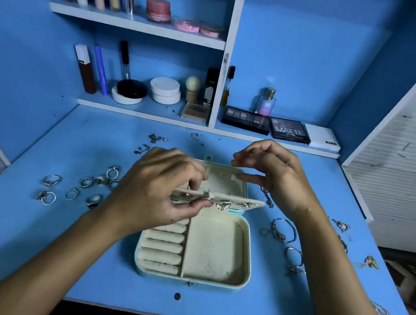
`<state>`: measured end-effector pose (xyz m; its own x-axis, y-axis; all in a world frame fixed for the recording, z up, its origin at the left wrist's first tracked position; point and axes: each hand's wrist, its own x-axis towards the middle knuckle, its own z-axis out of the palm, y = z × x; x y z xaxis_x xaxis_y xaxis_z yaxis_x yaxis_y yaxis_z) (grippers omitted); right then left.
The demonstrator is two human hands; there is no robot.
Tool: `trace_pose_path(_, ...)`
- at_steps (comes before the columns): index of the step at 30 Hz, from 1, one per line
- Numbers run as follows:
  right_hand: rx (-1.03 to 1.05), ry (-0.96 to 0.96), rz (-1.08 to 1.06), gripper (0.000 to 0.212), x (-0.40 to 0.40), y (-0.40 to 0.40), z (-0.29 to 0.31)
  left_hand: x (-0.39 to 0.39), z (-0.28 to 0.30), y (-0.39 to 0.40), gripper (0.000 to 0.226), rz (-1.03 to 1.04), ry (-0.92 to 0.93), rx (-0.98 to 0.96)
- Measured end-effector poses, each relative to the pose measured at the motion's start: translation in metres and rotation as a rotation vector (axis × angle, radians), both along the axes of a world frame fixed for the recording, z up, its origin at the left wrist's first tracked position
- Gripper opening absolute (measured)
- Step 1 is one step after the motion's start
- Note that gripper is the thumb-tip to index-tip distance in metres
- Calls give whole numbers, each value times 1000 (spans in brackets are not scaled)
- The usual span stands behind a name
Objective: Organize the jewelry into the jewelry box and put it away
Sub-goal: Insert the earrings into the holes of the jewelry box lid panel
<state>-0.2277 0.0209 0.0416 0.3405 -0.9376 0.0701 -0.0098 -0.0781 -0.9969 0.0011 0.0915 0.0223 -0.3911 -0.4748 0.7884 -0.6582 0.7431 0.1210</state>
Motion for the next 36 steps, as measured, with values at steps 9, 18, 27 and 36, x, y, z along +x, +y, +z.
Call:
trace_pose_path(9,30,-133,-126,36,15,-18,-20,2,7,-30,39,69,221,265)
trace_pose_path(18,4,8,-342,48,28,-15,-33,6,-14,-67,45,141,416,682)
trace_pose_path(27,-67,273,-401,48,34,-18,-49,5,-33,-71,38,236,484,908)
trace_pose_path(36,-64,339,-447,46,38,-19,-58,7,-37,-73,23,217,517,937)
